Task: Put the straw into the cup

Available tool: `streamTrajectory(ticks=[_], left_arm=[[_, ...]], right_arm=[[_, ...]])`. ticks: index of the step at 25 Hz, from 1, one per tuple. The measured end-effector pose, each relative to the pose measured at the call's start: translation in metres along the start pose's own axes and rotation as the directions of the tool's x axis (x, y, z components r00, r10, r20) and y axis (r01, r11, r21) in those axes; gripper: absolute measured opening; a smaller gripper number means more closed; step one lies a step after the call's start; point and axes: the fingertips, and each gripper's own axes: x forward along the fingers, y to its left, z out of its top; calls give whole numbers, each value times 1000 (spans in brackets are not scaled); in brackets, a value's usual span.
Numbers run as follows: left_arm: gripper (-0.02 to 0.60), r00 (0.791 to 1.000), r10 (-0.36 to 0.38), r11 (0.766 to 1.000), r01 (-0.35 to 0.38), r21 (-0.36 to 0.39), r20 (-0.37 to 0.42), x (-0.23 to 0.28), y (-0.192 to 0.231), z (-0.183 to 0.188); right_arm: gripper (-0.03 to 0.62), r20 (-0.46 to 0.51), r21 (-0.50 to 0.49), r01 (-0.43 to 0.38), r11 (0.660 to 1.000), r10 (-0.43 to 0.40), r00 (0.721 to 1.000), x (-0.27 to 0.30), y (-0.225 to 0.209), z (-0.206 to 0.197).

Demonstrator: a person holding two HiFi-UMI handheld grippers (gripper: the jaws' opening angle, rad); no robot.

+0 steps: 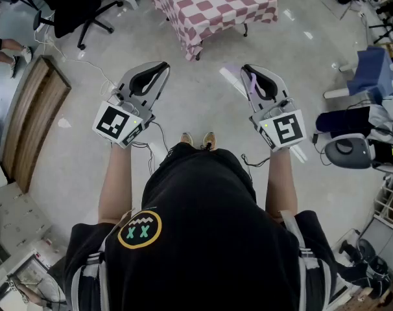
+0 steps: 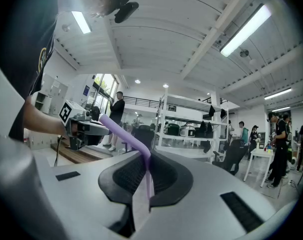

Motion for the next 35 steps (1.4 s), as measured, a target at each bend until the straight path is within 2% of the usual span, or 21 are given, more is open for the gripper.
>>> streamTrajectory(ticks=[21,35], left_arm=[[35,1000,5,1000,-5,10,-12,15,-2,3],[35,999,31,999,-30,35,-26,40,-39,4]], right_arm=[[43,28,12,-1,1000,1,1000,-3,-17,-3],[44,65,3,-35,999,35,997,-29,-38,-13]])
